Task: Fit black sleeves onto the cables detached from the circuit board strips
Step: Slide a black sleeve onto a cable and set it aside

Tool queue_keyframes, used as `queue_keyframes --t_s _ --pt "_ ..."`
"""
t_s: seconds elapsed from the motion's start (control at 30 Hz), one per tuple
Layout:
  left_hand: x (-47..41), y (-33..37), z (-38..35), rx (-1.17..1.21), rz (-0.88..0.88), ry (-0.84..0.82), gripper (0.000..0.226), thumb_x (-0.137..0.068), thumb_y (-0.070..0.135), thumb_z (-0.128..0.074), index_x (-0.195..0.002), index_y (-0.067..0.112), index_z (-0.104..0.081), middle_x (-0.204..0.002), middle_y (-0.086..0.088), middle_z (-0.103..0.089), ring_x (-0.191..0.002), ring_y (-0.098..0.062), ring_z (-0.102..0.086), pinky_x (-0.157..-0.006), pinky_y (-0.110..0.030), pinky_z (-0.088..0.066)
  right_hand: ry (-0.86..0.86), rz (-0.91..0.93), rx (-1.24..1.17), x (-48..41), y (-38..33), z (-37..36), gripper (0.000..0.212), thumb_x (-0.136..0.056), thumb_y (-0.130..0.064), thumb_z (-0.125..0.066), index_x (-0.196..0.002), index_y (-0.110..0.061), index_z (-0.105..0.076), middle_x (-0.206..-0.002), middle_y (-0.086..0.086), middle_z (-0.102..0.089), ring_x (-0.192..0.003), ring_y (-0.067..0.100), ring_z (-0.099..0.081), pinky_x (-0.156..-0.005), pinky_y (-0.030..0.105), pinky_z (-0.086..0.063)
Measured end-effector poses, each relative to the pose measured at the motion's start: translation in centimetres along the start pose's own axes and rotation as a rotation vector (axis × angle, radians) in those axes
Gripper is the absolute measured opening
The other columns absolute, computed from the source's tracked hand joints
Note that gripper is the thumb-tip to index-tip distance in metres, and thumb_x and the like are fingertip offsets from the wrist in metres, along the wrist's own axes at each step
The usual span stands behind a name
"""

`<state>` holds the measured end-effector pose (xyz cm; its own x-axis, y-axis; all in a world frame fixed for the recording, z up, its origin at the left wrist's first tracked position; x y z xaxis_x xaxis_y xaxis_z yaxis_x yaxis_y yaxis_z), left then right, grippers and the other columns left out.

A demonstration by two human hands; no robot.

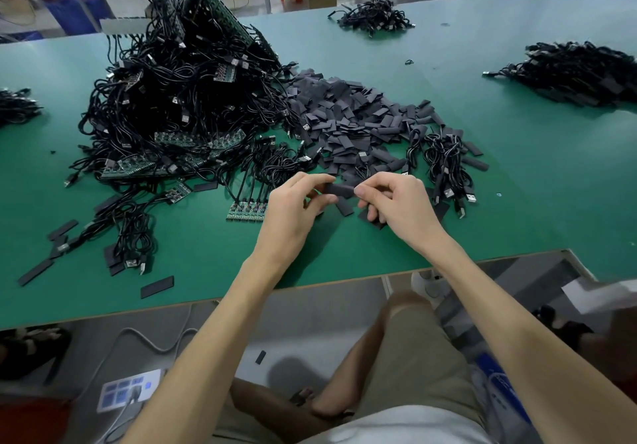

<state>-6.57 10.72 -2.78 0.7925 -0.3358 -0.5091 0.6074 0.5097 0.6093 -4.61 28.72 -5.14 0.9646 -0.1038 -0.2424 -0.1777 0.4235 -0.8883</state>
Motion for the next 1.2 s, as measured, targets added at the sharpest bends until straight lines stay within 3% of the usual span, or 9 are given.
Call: queue_keyframes --t_s 0.17,0.6,0.67,0.8,1.0,1.2 --pt "0.1 -0.1 -0.2 0.027 0.033 -0.038 0.022 -0.087 0.005 -0.076 -0.109 0.001 -0.074 -0.090 -0.007 -0.069 -0.067 -0.023 -0.066 -0.074 -0.040 -0.055 -0.010 -0.001 0.013 0.0 0.0 0.1 0.014 -0.096 -0.014 -0.070 -0.082 -0.016 -0.073 -0.061 -0.010 -0.070 -0.045 0.003 -0.058 -0.050 0.015 -0.045" --pt "0.2 0.0 -0.3 0.040 0.012 -0.050 0.019 -0.089 0.005 -0.075 -0.108 0.001 -0.074 -0.090 -0.006 -0.068 -0.068 -0.022 -0.064 -0.073 -0.043 -0.054 -0.043 0.014 -0.020 -0.1 0.0 0.0 0.018 -0.093 -0.010 -0.071 -0.079 -0.021 -0.074 -0.065 -0.003 -0.073 -0.045 0.005 -0.058 -0.048 0.017 -0.046" --pt "0.2 0.0 -0.3 0.045 0.010 -0.047 0.019 -0.089 0.007 -0.075 -0.108 0.003 -0.074 -0.093 -0.004 -0.068 -0.070 -0.020 -0.064 -0.074 -0.040 -0.055 -0.038 0.015 -0.021 -0.2 0.0 0.0 0.018 -0.094 -0.010 -0.071 -0.080 -0.021 -0.074 -0.065 -0.003 -0.073 -0.045 0.006 -0.058 -0.048 0.017 -0.046" --pt "0.2 0.3 -0.6 -0.007 -0.032 -0.058 0.022 -0.091 0.019 -0.075 -0.111 0.010 -0.073 -0.103 0.004 -0.065 -0.080 -0.008 -0.057 -0.074 -0.020 -0.046 -0.024 0.009 -0.013 -0.2 0.2 0.1 0.010 -0.094 -0.011 -0.072 -0.084 -0.015 -0.075 -0.063 -0.006 -0.072 -0.045 0.003 -0.058 -0.049 0.016 -0.045" --pt "0.2 -0.1 -0.5 0.017 -0.001 -0.024 0.005 -0.090 0.008 -0.074 -0.090 0.011 -0.070 -0.088 0.009 -0.061 -0.076 -0.009 -0.059 -0.071 -0.036 -0.052 -0.065 0.004 -0.039 0.1 0.2 -0.4 0.005 -0.089 -0.011 -0.077 -0.089 -0.016 -0.078 -0.062 -0.004 -0.070 -0.054 0.007 -0.065 -0.052 0.016 -0.047" --pt "0.3 -0.6 0.4 0.063 0.033 0.072 0.014 -0.090 0.000 -0.071 -0.088 0.013 -0.068 -0.086 0.008 -0.061 -0.077 -0.011 -0.061 -0.064 -0.024 -0.052 0.021 0.039 -0.052 0.0 -0.1 0.2 0.014 -0.089 -0.016 -0.079 -0.103 -0.018 -0.077 -0.087 -0.007 -0.075 -0.073 0.017 -0.071 -0.063 0.021 -0.055"
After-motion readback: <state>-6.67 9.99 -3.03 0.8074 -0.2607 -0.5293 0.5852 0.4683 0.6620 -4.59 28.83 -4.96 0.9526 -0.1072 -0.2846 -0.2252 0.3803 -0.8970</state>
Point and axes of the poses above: each hand's wrist, its own x-axis away from the middle knuckle, its own z-axis out of the back of the hand, y = z × x, the point moved 7 cm from there along -x, towards the middle knuckle
